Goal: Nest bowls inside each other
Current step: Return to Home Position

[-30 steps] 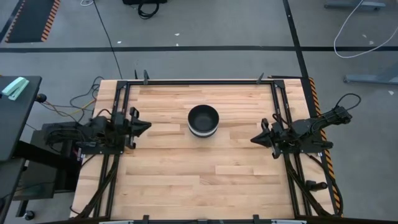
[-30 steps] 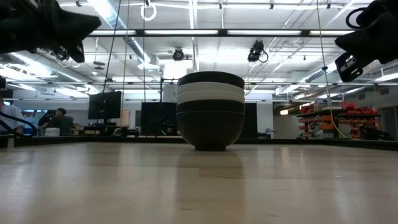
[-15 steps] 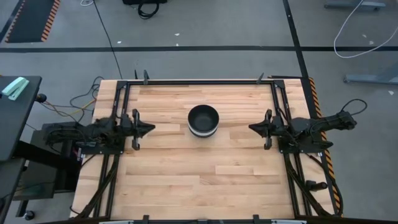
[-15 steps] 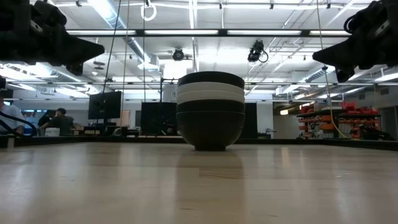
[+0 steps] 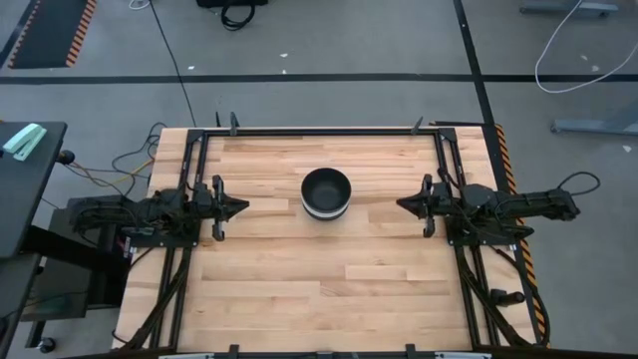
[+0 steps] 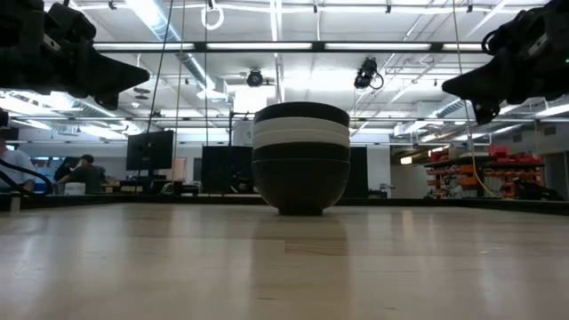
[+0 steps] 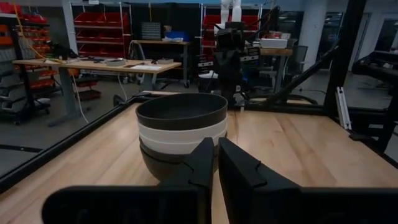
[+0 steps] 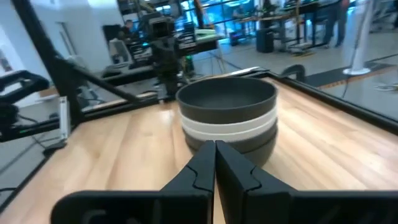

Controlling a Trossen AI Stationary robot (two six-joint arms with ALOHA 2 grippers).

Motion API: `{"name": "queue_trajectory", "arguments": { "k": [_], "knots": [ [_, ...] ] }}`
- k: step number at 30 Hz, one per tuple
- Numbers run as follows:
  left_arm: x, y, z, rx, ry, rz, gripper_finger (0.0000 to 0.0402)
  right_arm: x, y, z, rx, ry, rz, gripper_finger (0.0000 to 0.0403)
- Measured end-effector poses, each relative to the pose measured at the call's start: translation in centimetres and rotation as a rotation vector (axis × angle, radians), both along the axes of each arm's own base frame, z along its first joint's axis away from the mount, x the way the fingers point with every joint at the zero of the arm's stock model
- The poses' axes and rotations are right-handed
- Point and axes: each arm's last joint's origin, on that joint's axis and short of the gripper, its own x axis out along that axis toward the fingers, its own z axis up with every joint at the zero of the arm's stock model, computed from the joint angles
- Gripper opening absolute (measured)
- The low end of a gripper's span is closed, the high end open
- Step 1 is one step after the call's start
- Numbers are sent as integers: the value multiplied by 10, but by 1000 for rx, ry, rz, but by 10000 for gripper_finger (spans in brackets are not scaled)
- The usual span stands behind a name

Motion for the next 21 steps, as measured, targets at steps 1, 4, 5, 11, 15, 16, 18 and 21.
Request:
{"name": "queue_trajectory", "arguments": {
  "k": [1,4,5,11,15,16,18,21],
  "knots": [
    [0,0,0,0,0,0,28,0,0,0,2,0,9,18],
    [0,0,0,0,0,0,31,0,0,0,4,0,22,18],
    [0,0,0,0,0,0,32,0,0,0,5,0,26,18],
    [0,0,0,0,0,0,40,0,0,0,6,0,42,18],
    [0,0,0,-4,-1,0,37,0,0,0,14,0,53,18],
    [0,0,0,-4,-1,0,36,0,0,0,12,0,53,18],
    [0,0,0,-3,-1,0,32,0,0,0,8,4,53,18],
    [0,0,0,-10,-3,0,28,0,0,-2,-13,22,54,18]
  ]
}}
